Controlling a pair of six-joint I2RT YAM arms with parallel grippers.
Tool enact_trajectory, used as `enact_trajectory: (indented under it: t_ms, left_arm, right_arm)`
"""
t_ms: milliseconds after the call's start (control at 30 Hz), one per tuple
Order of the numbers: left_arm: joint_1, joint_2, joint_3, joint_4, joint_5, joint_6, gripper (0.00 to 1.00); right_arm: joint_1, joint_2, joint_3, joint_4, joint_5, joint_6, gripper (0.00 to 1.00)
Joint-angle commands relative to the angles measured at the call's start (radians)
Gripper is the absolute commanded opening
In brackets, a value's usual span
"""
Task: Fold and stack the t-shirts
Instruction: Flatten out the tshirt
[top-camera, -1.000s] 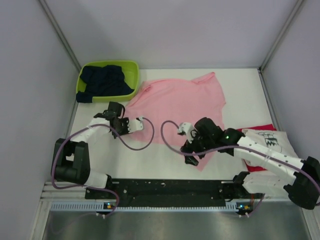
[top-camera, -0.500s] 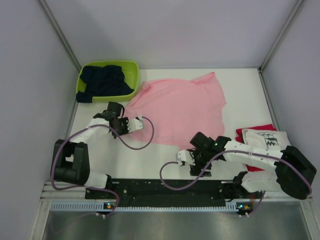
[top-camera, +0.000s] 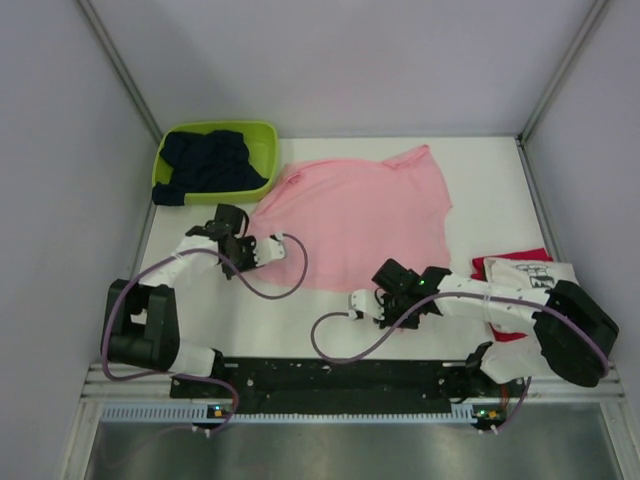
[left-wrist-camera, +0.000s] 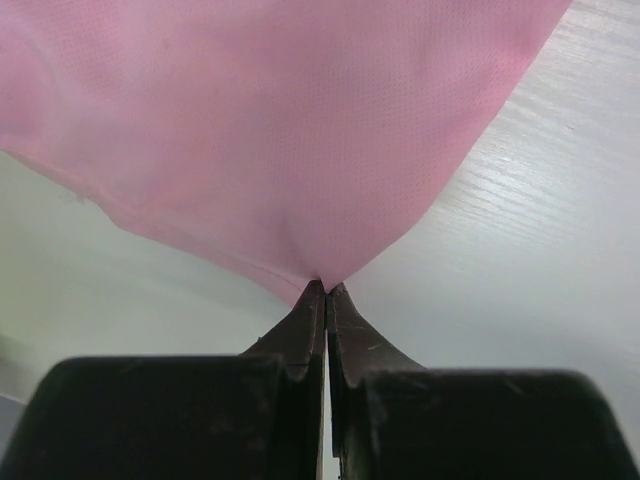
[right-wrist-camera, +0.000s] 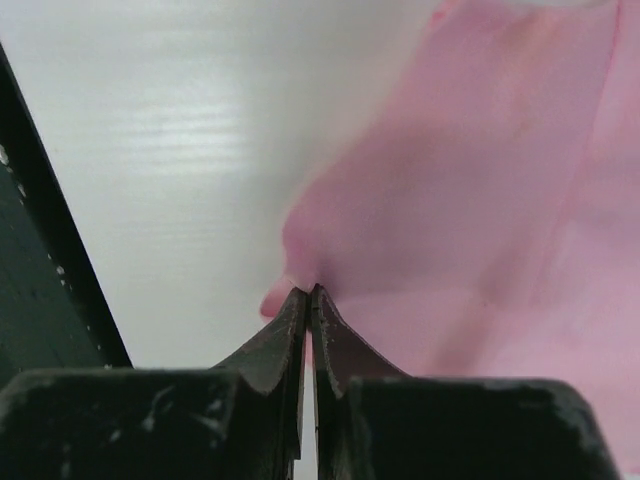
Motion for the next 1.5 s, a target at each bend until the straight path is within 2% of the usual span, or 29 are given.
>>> enact_trajectory:
  t_ms: [0, 133, 267, 400, 500, 600, 700, 767, 833, 900, 933, 1000, 1167, 1367, 1467]
  left_arm:
    - [0.002, -0.063, 0.086, -0.111, 0.037, -0.065, 0.00]
    - [-0.024, -0.110, 0.203, -0.249, 0.092, -0.144, 0.00]
    - [-0.093, -0.162, 0.365, -0.395, 0.103, -0.235, 0.00]
    - [-0.226, -0.211, 0.578, -0.536, 0.053, -0.324, 0.00]
    - [-0.306, -0.221, 0.775, -0.591, 0.014, -0.394, 0.00]
    - [-0.312, -0.215, 0.942, -0.588, -0.033, -0.453, 0.00]
    - [-0.311, -0.195, 0.999, -0.521, -0.115, -0.474, 0.00]
    - [-0.314, -0.166, 1.004, -0.466, -0.130, -0.473, 0.00]
    - [-0.318, -0.115, 1.022, -0.414, -0.133, -0.483, 0.00]
    - [-0.317, -0.060, 1.056, -0.355, -0.139, -0.500, 0.00]
    - [-0.317, -0.034, 1.068, -0.310, -0.203, -0.519, 0.00]
    - [-0.317, 0.021, 1.091, -0.204, -0.272, -0.514, 0.00]
    - [-0.314, 0.231, 1.241, 0.009, -0.414, -0.493, 0.00]
    - [-0.315, 0.535, 1.612, 0.244, -0.569, -0.389, 0.00]
    - [-0.315, 0.598, 1.664, 0.450, -0.647, -0.251, 0.00]
  right_arm:
    - [-0.024, -0.144, 0.062, -0.150, 0.211, 0.105, 0.00]
    - [-0.095, -0.401, 0.184, -0.251, 0.337, 0.139, 0.00]
    - [-0.123, -0.567, 0.416, -0.314, 0.517, 0.128, 0.00]
    - [-0.123, -0.612, 0.640, -0.301, 0.734, 0.084, 0.00]
    - [-0.123, -0.612, 0.760, -0.243, 0.805, 0.025, 0.00]
    - [-0.124, -0.615, 0.789, -0.125, 0.843, -0.048, 0.00]
    - [-0.123, -0.600, 0.785, 0.003, 0.855, -0.129, 0.00]
    - [-0.141, -0.557, 0.791, 0.101, 0.846, -0.182, 0.00]
    - [-0.248, -0.488, 0.827, 0.139, 0.762, -0.196, 0.00]
    - [-0.471, -0.395, 0.881, 0.138, 0.551, -0.118, 0.00]
    - [-0.588, -0.341, 0.909, 0.138, 0.424, -0.060, 0.00]
    - [-0.720, -0.220, 0.979, 0.150, 0.290, 0.022, 0.00]
    - [-0.831, 0.072, 1.178, 0.224, 0.193, 0.059, 0.00]
    - [-0.972, 0.388, 1.629, 0.250, 0.156, 0.158, 0.00]
    - [-1.026, 0.489, 1.859, 0.244, 0.060, 0.197, 0.00]
